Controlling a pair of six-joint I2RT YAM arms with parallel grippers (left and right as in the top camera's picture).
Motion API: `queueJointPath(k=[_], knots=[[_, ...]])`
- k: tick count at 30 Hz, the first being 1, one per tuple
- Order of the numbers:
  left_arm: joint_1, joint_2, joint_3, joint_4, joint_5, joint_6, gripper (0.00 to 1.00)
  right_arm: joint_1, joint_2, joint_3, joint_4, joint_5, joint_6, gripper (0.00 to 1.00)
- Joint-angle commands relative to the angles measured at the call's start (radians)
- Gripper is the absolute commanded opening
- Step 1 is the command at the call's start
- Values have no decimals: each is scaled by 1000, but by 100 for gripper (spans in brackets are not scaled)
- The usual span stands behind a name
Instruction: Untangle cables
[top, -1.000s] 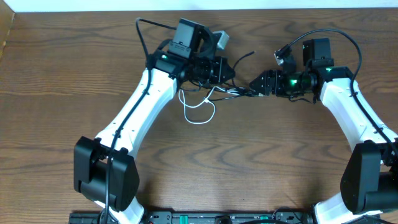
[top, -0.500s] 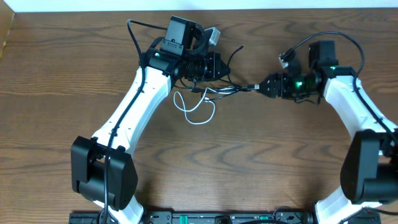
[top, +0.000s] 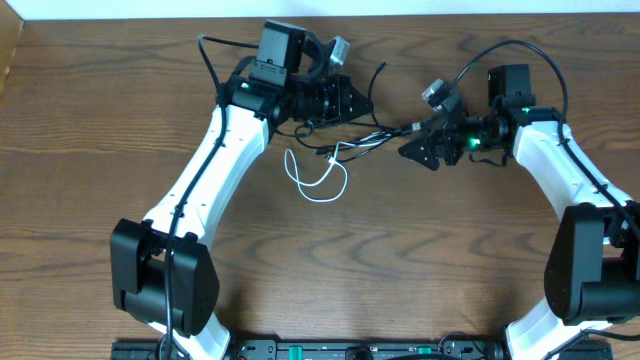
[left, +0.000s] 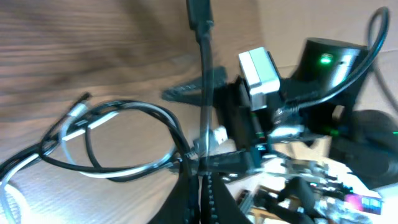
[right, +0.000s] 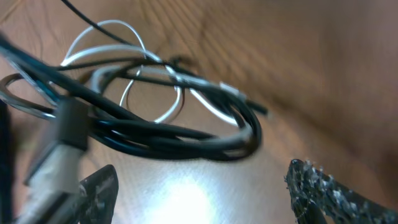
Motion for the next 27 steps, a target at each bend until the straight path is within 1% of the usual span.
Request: queueJointPath(k=[1, 3, 5, 8, 12, 14, 16, 19, 22, 23, 24, 25, 26, 27], knots=[[18, -20, 5, 26, 154, -39, 7, 13, 8, -4, 50, -105, -185, 82], [21, -20, 5, 25, 182, -46, 7, 19, 8, -4, 84, -166, -255, 80], [22, -20, 5, 25, 202, -49, 7, 27, 8, -4, 116, -206, -308, 74], [25, -20, 5, 26, 215, -49, 7, 45, 8, -4, 172, -214, -317, 66], [37, -20, 5, 25, 214, -40, 7, 49, 8, -4, 174, -198, -306, 64], [43, -20, 5, 18, 192, -21, 7, 40, 8, -4, 175, -171, -226, 66], [43, -20, 5, -19, 127, -10, 7, 21, 8, -4, 176, -127, -116, 68], [24, -19, 0, -95, 2, 48, 8, -25, 8, -4, 176, -31, 96, 73], [-28, -8, -13, -166, -146, 138, 8, -101, 8, -3, 167, 126, 415, 78], [-42, -5, -17, -169, -166, 162, 9, -116, 8, -4, 160, 142, 460, 78], [-63, 2, -24, -168, -198, 193, 13, -137, 8, -4, 146, 152, 509, 77], [-89, 11, -28, -169, -243, 225, 17, -154, 8, -3, 133, 151, 525, 76], [-112, 24, -30, -168, -282, 243, 24, -170, 8, -3, 119, 151, 533, 74], [-152, 53, -30, -167, -323, 277, 31, -190, 8, -4, 97, 152, 534, 71]])
